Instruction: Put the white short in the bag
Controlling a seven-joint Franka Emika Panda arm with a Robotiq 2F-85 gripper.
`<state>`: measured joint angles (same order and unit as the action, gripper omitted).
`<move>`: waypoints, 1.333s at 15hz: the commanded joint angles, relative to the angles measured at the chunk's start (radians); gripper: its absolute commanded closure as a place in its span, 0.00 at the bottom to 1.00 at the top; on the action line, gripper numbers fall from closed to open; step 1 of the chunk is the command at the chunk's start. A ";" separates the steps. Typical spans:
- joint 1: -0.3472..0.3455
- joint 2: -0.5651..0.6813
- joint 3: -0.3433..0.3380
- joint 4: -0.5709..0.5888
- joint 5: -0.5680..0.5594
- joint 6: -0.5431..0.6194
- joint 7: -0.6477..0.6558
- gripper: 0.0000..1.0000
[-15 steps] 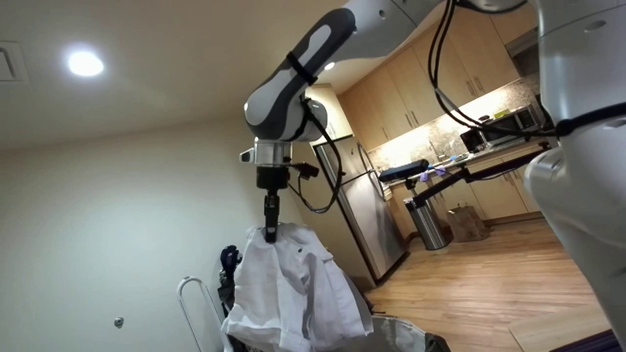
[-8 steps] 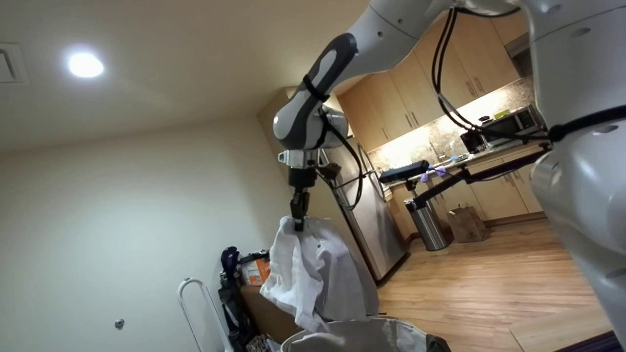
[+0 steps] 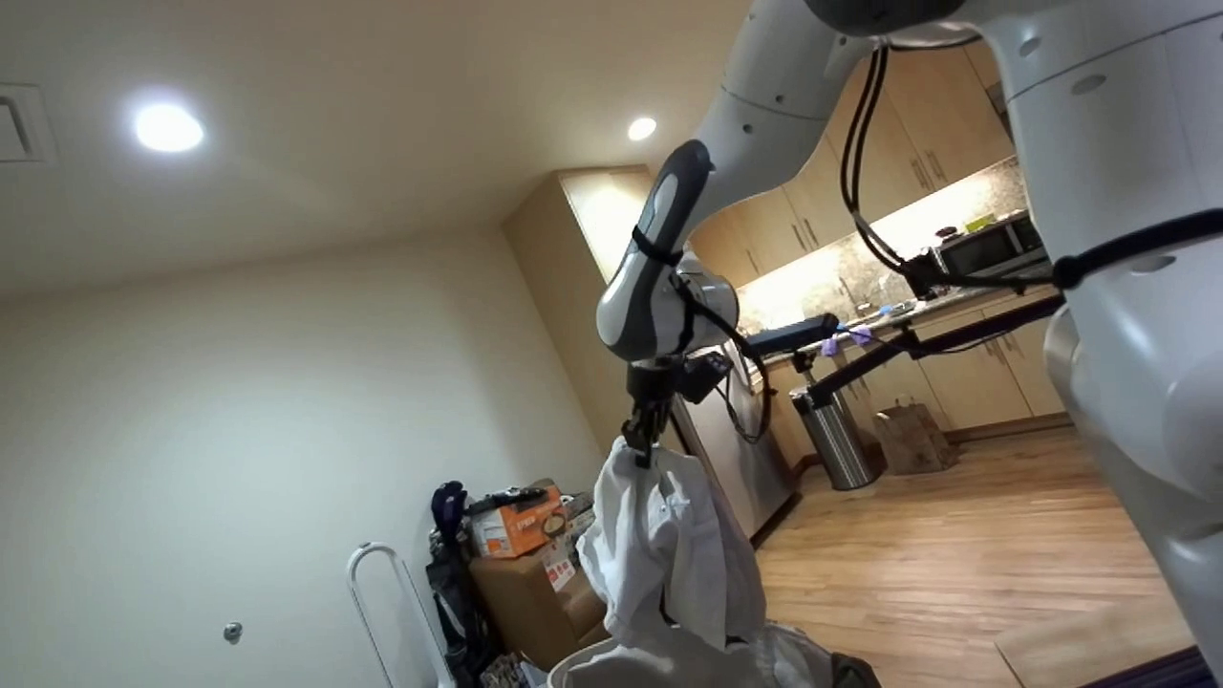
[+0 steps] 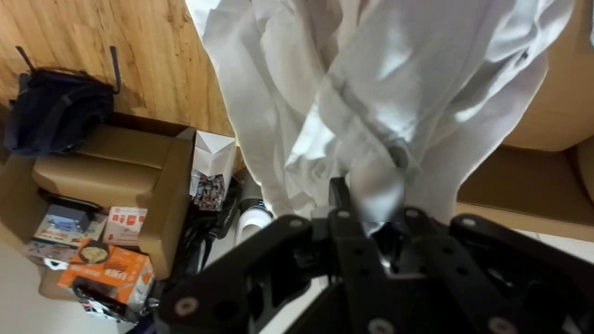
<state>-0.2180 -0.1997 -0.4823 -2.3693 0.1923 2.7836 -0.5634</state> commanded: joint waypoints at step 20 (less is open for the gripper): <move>0.476 0.270 -0.540 -0.042 1.057 -0.105 -0.800 0.93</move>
<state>0.2501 -0.0793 -0.9524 -2.4621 1.1146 2.8540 -1.2820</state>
